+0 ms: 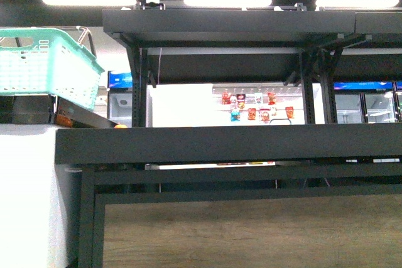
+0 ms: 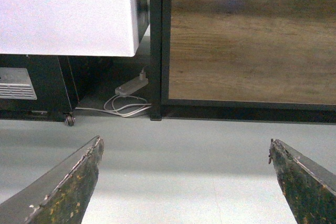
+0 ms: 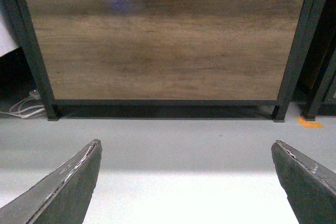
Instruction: Pick lemon from shelf
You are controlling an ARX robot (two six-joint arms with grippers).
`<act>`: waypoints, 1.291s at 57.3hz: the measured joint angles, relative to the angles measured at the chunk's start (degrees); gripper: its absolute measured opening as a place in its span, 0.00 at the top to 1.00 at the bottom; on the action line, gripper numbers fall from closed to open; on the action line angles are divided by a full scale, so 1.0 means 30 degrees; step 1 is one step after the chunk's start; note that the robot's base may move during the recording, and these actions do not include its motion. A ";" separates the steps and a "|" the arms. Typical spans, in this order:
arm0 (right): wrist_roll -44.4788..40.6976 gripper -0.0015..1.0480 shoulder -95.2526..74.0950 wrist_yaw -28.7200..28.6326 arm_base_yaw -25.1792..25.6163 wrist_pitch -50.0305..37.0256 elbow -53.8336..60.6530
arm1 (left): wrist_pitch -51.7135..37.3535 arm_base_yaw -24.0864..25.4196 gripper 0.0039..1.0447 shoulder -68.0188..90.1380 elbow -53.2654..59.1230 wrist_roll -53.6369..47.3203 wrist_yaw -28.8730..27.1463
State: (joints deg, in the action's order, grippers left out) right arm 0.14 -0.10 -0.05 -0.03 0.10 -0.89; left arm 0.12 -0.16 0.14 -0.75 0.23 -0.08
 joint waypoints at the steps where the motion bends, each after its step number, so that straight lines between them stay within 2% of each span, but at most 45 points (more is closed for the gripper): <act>1: 0.0000 0.07 0.0000 0.0000 0.0000 0.0000 0.0000 | 0.0000 0.0000 0.07 0.0000 0.0000 0.0000 0.0000; 74: 0.0000 0.07 0.0000 0.0000 0.0000 0.0007 0.0000 | 0.0000 0.0000 0.07 0.0000 0.0000 0.0000 0.0000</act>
State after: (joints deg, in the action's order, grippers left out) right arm 0.14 -0.10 -0.05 -0.03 0.12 -0.89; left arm 0.12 -0.16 0.14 -0.75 0.23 -0.08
